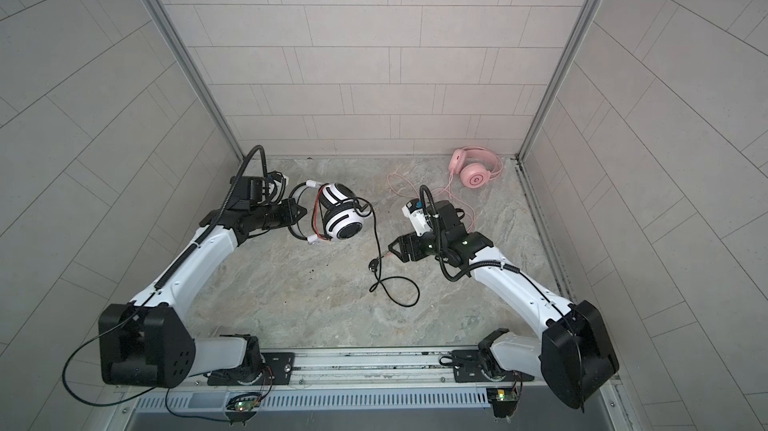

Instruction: Wrap the headphones

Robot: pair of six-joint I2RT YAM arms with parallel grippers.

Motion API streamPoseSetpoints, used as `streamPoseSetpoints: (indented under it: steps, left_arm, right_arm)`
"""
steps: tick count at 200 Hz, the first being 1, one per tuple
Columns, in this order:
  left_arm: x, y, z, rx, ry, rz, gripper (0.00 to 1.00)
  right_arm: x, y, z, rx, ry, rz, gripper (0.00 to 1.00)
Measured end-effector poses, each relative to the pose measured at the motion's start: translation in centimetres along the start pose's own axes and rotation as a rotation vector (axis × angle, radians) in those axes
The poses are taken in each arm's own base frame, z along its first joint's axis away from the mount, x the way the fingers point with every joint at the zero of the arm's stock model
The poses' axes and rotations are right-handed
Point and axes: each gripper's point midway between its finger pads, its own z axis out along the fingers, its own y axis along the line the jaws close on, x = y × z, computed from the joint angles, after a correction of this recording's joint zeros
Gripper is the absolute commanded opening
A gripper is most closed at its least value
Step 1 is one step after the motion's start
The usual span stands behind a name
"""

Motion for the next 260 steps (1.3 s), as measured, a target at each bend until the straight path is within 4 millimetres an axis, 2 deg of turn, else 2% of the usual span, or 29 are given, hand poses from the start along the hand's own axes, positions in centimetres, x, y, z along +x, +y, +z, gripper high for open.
streamPoseSetpoints:
  steps: [26,80,106,129,148,166,198,222,242,260]
  left_arm:
    - [-0.3,0.0,-0.1,0.006,-0.011,-0.015,0.00]
    - [-0.4,0.4,-0.1,0.007,-0.014,-0.030,0.00]
    - [-0.4,0.5,-0.1,0.001,-0.017,-0.030,0.00]
    - [-0.4,0.5,-0.1,-0.002,-0.018,-0.030,0.00]
    - [-0.4,0.5,-0.1,-0.002,-0.018,-0.030,0.00]
    - [-0.4,0.5,-0.1,-0.002,-0.018,-0.030,0.00]
    - [-0.4,0.5,-0.1,-0.001,-0.017,-0.037,0.00]
    - [-0.4,0.5,-0.1,-0.001,-0.017,-0.042,0.00]
    - [-0.4,0.5,-0.1,-0.001,-0.016,-0.046,0.00]
    - [-0.2,0.6,0.1,0.004,-0.008,-0.053,0.00]
  right_arm:
    - [2.0,0.8,0.9,-0.038,0.022,0.018,0.81]
    - [2.6,2.9,1.5,-0.117,-0.018,0.058,0.80]
    - [3.2,4.9,2.1,-0.167,-0.011,0.043,0.79]
    - [3.4,5.9,3.0,-0.185,-0.003,0.046,0.76]
    - [3.9,6.5,4.0,-0.187,0.014,0.038,0.63]
    - [4.0,7.1,5.0,-0.186,0.031,0.030,0.38]
    - [3.3,6.9,5.3,-0.113,0.032,-0.009,0.10]
    - [1.5,6.6,3.9,-0.037,-0.009,-0.080,0.01]
    - [-0.3,6.2,1.2,0.036,-0.063,-0.148,0.00]
    - [-3.2,6.0,-1.8,0.106,-0.126,-0.206,0.00]
